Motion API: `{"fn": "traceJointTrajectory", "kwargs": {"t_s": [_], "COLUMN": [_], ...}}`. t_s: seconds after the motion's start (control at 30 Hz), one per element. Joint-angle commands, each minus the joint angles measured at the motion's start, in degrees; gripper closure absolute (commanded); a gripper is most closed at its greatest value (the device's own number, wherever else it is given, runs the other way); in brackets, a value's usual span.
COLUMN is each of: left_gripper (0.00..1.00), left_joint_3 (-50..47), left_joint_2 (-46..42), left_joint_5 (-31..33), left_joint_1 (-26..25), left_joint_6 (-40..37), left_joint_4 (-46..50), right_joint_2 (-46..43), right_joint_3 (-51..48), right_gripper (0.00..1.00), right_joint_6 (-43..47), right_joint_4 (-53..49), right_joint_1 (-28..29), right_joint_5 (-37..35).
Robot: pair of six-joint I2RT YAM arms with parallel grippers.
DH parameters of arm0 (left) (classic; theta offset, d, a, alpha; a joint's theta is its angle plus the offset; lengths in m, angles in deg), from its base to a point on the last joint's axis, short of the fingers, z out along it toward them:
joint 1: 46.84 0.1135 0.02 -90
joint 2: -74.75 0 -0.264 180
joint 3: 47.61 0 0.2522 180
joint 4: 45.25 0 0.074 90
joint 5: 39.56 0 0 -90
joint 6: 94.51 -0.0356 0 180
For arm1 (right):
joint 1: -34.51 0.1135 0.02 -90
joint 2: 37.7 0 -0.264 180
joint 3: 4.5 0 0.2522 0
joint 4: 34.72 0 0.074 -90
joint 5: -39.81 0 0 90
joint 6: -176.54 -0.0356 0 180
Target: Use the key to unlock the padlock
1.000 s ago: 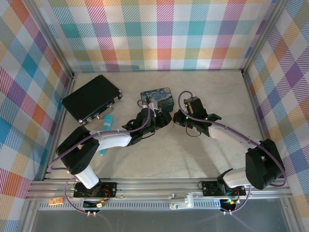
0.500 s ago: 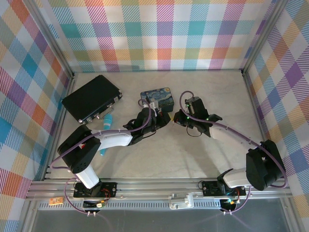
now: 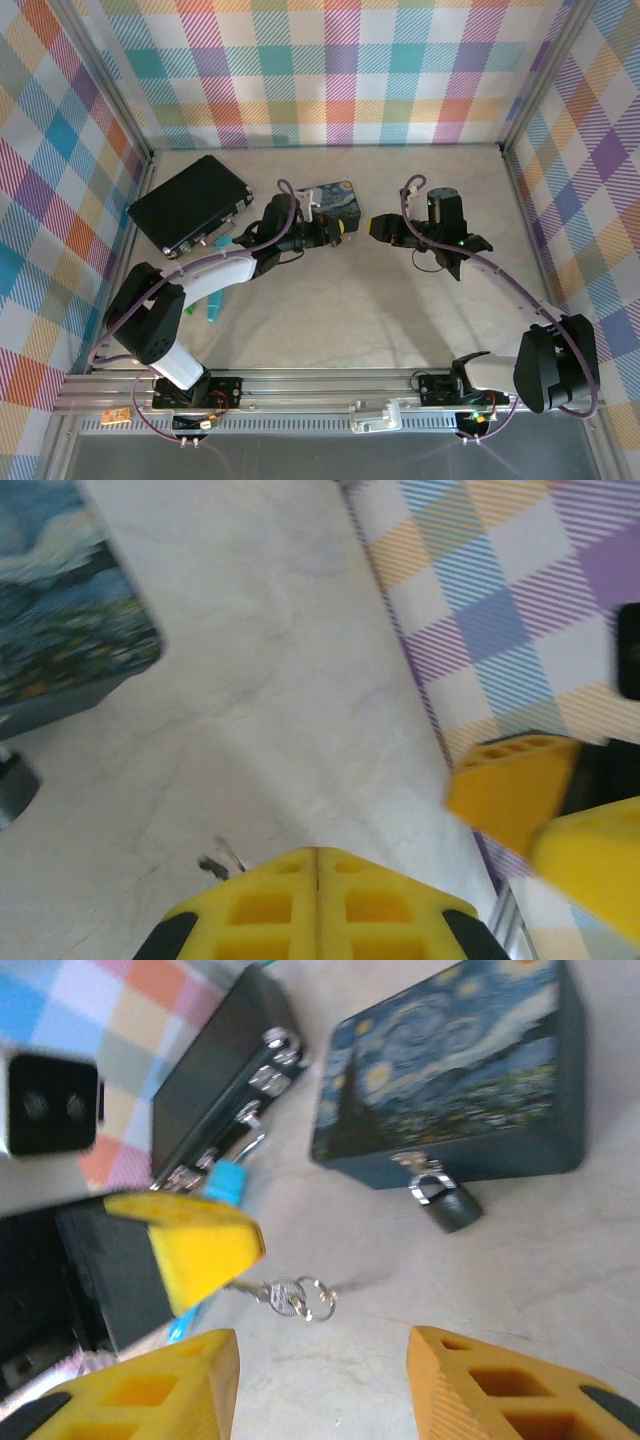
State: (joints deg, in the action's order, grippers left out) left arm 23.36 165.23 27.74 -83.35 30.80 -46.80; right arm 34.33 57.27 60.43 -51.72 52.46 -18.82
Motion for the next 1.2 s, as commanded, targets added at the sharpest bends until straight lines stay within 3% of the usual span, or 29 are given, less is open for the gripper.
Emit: {"fn": "traceJointTrajectory", "kwargs": {"t_s": [0.0, 0.23, 0.73, 1.07, 1.17], "left_gripper": [1.0, 1.0, 1.0, 1.0, 1.0], "left_joint_3": [3.1, 6.3, 6.3, 4.9, 4.2], "left_joint_2": [-1.6, -0.8, -1.6, -1.9, -2.2], "left_joint_5": [-12.4, -21.1, -21.0, -19.9, -19.5], "left_joint_1": [1.2, 2.5, 2.6, 2.6, 2.6], "left_joint_6": [-6.5, -8.8, -8.0, -5.2, -4.5], "left_joint_4": [4.9, 7.7, 6.6, 2.8, 1.6], "right_joint_2": [-0.6, 0.4, 3.5, 5.5, 5.8], "right_joint_3": [-2.2, -4.6, -6.8, -6.7, -6.7], "right_gripper": [0.53, 0.58, 0.63, 0.77, 0.87], "right_joint_6": [6.7, 4.8, 1.6, 0.4, 0.4], "right_joint_4": [6.9, 14.5, 19.2, 21.2, 21.1], "right_joint_1": [0.0, -0.1, 0.7, 2.1, 2.2], "right_joint_5": [15.2, 20.6, 23.2, 24.1, 23.8]}}
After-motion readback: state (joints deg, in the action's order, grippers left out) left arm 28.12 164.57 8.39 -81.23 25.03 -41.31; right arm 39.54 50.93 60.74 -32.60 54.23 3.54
